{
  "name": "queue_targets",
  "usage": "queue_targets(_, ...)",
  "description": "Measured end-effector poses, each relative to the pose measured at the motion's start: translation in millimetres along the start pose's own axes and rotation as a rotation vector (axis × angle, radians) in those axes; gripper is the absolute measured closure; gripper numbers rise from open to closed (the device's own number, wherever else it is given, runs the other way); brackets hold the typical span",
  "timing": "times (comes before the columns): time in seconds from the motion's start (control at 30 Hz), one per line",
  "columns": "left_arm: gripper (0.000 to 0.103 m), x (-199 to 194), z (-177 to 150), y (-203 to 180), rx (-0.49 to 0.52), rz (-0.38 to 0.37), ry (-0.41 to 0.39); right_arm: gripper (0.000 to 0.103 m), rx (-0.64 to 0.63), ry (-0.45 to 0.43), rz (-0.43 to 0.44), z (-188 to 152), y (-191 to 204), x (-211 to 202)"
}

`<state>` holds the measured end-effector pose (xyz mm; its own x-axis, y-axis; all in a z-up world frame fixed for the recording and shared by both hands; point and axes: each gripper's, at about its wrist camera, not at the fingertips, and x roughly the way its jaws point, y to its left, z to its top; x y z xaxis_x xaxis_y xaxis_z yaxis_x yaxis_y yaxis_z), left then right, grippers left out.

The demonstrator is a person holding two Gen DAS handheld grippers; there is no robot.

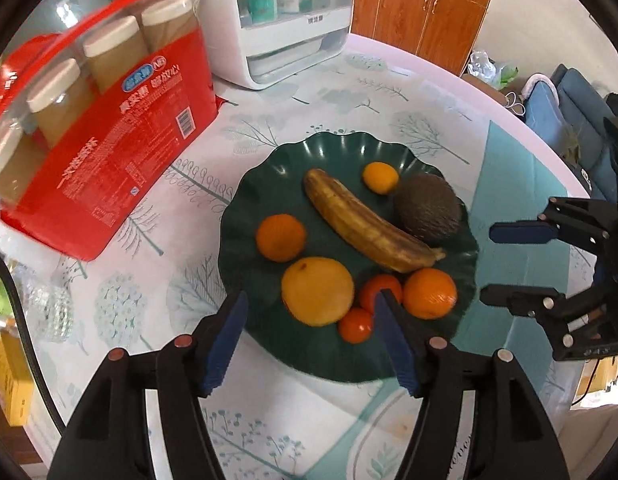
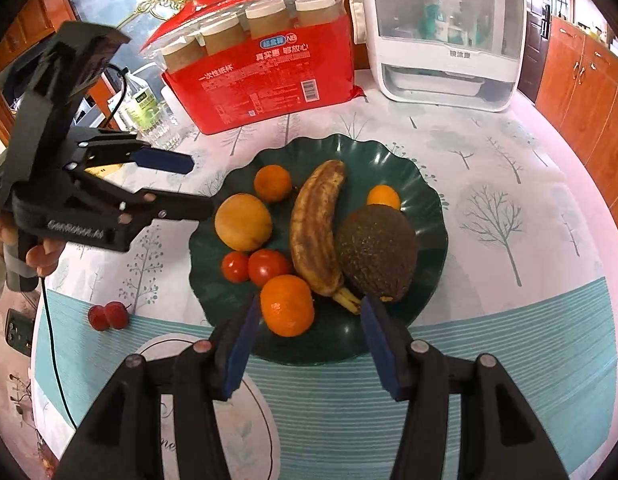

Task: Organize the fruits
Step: 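Withdraw both tools from the green plate toward the red fruits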

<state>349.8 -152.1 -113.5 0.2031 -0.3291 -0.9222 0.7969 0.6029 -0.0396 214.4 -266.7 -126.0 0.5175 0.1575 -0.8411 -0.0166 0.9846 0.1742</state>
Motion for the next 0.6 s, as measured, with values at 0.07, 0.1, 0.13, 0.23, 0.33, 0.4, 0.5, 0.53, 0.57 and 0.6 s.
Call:
queue_targets(0.07,0.034,-11.3,-8.5,-6.0,-0.010,0.013,-0.012,0.050,-0.006,-0.006,0.006,-1.3,3.2,-5.8)
queue_targets(0.1,0.034,-16.3,-12.6,-8.3,-0.018,0.022,-0.017,0.050,-0.009,-0.008,0.008,-1.5,4.7,-8.2)
queue_targets(0.13,0.033,-21.3,-16.9,-10.6,-0.025,0.027,-0.022,0.050,-0.012,-0.009,0.013,-2.0,6.6,-10.8)
queue_targets(0.23,0.033,-42.6,-36.3,-20.5,-0.071,0.066,-0.044,0.050,-0.026,-0.015,0.029,-5.4,13.3,-20.3)
queue_targets(0.33,0.032,-64.2,-56.4,-31.5,-0.112,0.109,-0.080,0.050,-0.039,-0.023,0.047,-10.9,20.3,-29.8)
queue_targets(0.4,0.032,-78.3,-69.0,-39.0,-0.149,0.137,-0.103,0.050,-0.049,-0.027,0.061,-15.3,25.9,-36.3)
queue_targets(0.5,0.031,-103.1,-89.2,-50.6,-0.204,0.184,-0.149,0.050,-0.063,-0.035,0.078,-21.1,33.4,-45.5)
queue_targets(0.53,0.029,-110.6,-95.2,-53.8,-0.216,0.198,-0.163,0.050,-0.067,-0.037,0.084,-22.8,36.0,-48.7)
queue_targets(0.57,0.027,-121.6,-103.9,-58.0,-0.239,0.223,-0.184,0.050,-0.073,-0.039,0.093,-24.7,39.2,-52.8)
queue_targets(0.6,0.027,-128.5,-109.8,-60.3,-0.258,0.237,-0.196,0.050,-0.077,-0.042,0.098,-25.5,41.4,-55.3)
